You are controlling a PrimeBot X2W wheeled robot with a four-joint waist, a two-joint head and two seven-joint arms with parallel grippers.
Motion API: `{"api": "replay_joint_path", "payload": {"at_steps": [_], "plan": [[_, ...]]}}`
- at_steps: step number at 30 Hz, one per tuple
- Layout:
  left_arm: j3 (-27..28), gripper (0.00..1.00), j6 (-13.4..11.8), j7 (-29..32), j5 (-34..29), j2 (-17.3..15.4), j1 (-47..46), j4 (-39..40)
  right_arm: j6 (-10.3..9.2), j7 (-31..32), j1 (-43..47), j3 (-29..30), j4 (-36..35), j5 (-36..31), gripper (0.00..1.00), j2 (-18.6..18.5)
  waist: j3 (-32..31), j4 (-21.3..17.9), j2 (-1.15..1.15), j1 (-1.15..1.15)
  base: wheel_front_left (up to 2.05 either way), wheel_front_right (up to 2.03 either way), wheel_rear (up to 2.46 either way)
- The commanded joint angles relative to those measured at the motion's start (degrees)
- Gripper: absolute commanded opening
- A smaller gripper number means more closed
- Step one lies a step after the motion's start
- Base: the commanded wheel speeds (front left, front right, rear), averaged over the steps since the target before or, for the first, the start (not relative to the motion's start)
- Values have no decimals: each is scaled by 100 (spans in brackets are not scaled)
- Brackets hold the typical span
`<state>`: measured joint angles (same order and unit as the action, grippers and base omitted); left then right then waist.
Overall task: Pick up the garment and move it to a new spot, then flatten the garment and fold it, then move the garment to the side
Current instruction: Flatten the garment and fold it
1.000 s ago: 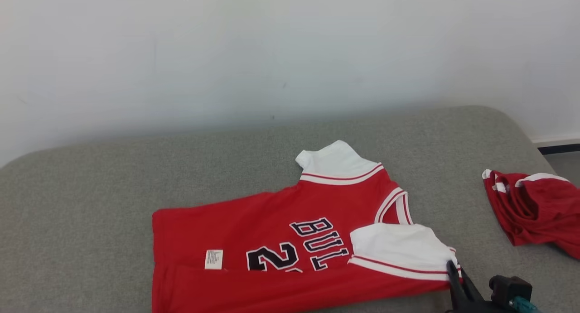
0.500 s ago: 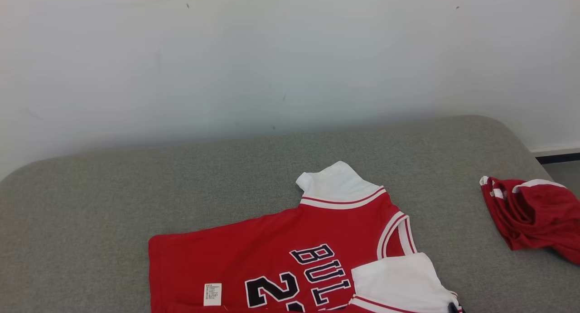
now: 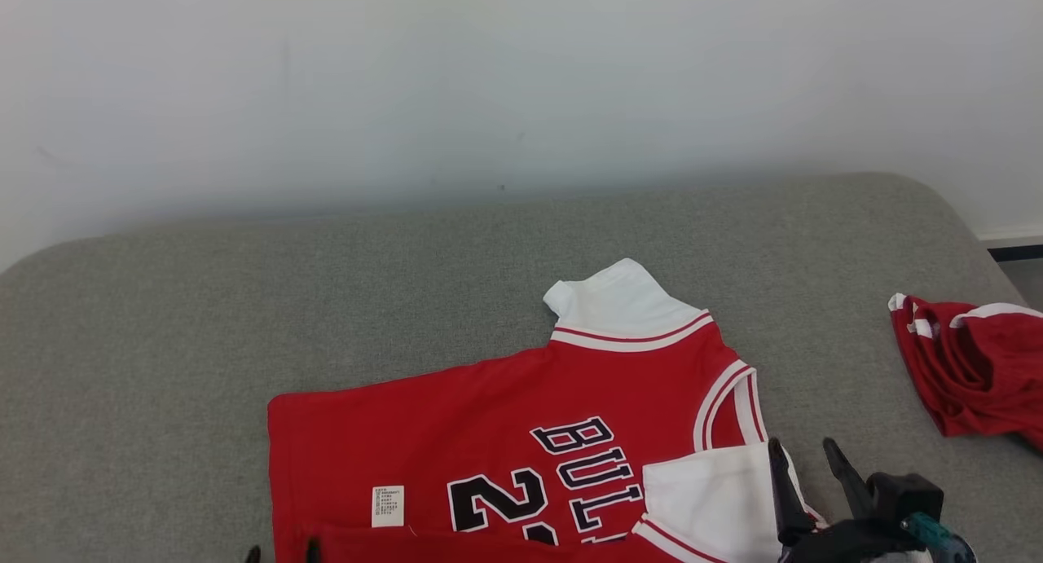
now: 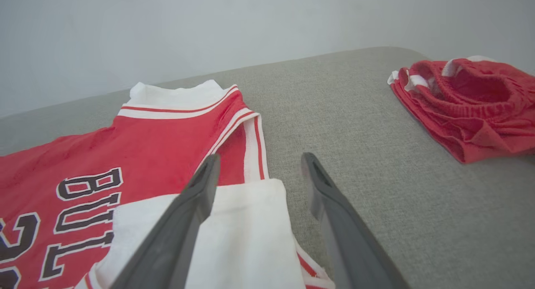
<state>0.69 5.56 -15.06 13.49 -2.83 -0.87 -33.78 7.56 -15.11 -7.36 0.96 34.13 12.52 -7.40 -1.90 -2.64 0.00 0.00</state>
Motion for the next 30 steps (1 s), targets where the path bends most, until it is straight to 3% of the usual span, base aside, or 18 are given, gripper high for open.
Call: {"api": "replay_joint_path", "payload": {"at_steps": [1, 8, 14, 22, 30], "plan": [[40, 100, 21, -14, -76, -34, -203, -15, -18, -1, -130, -47, -46, -98, 100, 22, 104, 41, 0, 0, 0, 0, 0], [-40, 100, 94, -14, -251, -171, -1155, -444, -18, 0, -832, -296, 98, -198, 100, -13, 491, 79, 0, 0, 0, 0, 0], [-218, 100, 135, 78, -281, -337, -2051, -1082, -18, 82, -1692, -516, 638, -184, 100, -133, 883, 128, 0, 0, 0, 0, 0], [-582, 100, 195, 777, -271, -683, -3122, -1690, -18, 183, -2878, -862, 1195, -203, 100, -317, 1116, 193, 0, 0, 0, 0, 0], [-1124, 100, 189, 1751, 347, -900, -3667, -1830, -18, 638, -3628, -1188, 1728, 79, 100, -342, 1237, 213, 0, 0, 0, 0, 0]]}}
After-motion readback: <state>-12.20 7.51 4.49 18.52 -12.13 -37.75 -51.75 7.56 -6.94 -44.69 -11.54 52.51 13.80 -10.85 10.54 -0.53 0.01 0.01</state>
